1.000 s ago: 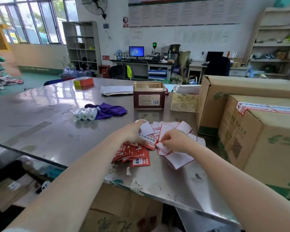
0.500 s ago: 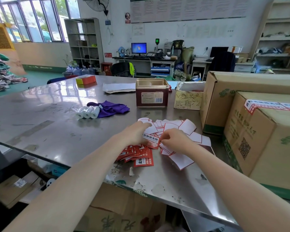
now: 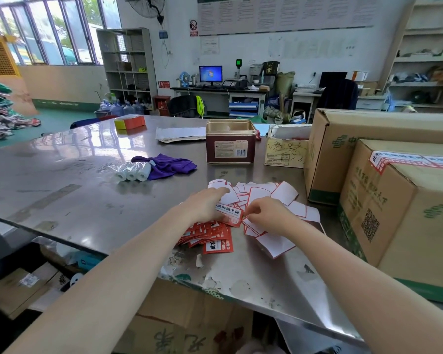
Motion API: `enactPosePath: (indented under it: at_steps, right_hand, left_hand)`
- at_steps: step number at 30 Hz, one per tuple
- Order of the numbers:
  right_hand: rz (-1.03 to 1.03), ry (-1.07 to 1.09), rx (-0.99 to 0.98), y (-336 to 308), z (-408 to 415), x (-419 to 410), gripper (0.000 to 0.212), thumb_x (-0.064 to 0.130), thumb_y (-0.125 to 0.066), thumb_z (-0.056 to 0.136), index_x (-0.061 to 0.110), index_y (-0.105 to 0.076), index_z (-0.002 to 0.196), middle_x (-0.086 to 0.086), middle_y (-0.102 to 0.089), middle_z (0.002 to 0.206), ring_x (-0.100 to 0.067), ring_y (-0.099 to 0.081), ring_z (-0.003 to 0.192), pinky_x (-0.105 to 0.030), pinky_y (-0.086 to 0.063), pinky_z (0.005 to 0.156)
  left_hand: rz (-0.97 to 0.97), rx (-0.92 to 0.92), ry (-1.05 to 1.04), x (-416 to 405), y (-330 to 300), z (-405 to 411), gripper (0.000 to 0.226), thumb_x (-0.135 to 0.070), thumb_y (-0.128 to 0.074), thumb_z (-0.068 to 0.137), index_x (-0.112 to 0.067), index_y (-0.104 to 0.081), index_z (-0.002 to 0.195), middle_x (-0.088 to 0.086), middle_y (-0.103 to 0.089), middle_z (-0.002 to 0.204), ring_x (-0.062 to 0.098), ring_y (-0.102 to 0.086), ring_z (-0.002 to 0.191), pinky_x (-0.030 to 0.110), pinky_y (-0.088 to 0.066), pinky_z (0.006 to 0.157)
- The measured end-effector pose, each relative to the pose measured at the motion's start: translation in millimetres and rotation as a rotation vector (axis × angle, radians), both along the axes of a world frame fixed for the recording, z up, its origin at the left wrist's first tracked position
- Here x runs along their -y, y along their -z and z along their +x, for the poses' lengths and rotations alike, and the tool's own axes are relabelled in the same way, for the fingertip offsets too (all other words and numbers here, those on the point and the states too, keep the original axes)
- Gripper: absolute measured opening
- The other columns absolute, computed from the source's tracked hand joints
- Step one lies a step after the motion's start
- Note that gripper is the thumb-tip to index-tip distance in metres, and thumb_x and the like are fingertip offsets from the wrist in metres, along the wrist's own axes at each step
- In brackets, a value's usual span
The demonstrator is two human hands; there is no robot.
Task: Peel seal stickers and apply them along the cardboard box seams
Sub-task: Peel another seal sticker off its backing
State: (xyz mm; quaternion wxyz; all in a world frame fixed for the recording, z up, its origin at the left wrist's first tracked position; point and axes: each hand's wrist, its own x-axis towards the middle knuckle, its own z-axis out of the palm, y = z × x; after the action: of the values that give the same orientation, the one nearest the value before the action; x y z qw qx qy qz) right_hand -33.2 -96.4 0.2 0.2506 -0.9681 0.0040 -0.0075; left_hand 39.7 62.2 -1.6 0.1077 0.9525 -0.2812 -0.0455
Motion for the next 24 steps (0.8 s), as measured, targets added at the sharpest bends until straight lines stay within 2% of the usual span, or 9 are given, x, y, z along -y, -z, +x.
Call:
enactPosePath:
  at_steps: [5,10,14,17,22,24]
  right_hand:
    - [-0.004,0.006,-0.006,0.4,-0.4,0.6,0.027,0.012,-0.048,0.091,0.012,-0.067,0.111,-0.004,-0.065,0.116,-0.013,-0.056,0.090,-0.026,-0.049,0.080]
    - [-0.015,0.004,0.011,0.9,-0.4,0.0,0.026,0.012,-0.049,0.091,0.011,-0.067,0.110,-0.005,-0.065,0.116,-0.018,-0.059,0.098,-0.027,-0.049,0.083]
    - [-0.029,-0.007,0.026,3.1,3.1,-4.9,0.024,0.016,-0.056,0.090,0.009,-0.064,0.111,-0.008,-0.064,0.116,-0.020,-0.059,0.100,-0.026,-0.048,0.081]
    - [-0.057,-0.024,0.024,2.7,7.7,-11.6,0.036,0.020,-0.060,0.088,0.009,-0.058,0.122,-0.008,-0.059,0.125,-0.022,-0.055,0.109,-0.027,-0.045,0.086]
    - [-0.085,-0.049,-0.037,4.6,21.6,-21.2,0.049,0.032,-0.064,0.086,0.011,-0.050,0.128,-0.007,-0.057,0.126,-0.021,-0.054,0.107,-0.021,-0.038,0.071]
    - [-0.090,-0.053,-0.065,5.0,26.0,-24.6,0.051,0.035,-0.064,0.085,0.011,-0.049,0.129,-0.007,-0.057,0.126,-0.020,-0.054,0.107,-0.021,-0.039,0.072]
  left_hand:
    - [0.039,0.012,-0.010,0.9,-1.4,-1.2,0.078,-0.039,-0.067,0.082,-0.026,-0.024,0.145,0.005,-0.040,0.147,0.025,-0.041,0.131,0.040,-0.036,0.105]
    - [0.073,0.083,-0.002,2.2,-2.6,-1.4,0.075,-0.044,-0.067,0.081,-0.025,-0.030,0.143,0.006,-0.047,0.140,0.026,-0.045,0.126,0.041,-0.037,0.103]
    - [0.082,0.063,-0.046,0.8,0.2,1.3,0.078,-0.048,-0.068,0.078,-0.025,-0.030,0.142,0.007,-0.042,0.144,0.027,-0.041,0.129,0.042,-0.035,0.104]
    - [0.031,-0.014,-0.059,-1.1,-2.7,2.7,0.079,-0.040,-0.071,0.079,-0.020,-0.030,0.144,0.007,-0.041,0.146,0.026,-0.042,0.130,0.037,-0.036,0.103]
    - [-0.039,-0.092,-0.073,-7.5,-8.5,6.4,0.074,-0.031,-0.072,0.079,-0.018,-0.034,0.142,0.006,-0.047,0.140,0.023,-0.048,0.124,0.032,-0.038,0.101]
    - [-0.042,-0.100,-0.071,-8.9,-9.7,7.3,0.074,-0.030,-0.072,0.080,-0.017,-0.034,0.142,0.006,-0.046,0.141,0.023,-0.047,0.125,0.033,-0.038,0.102]
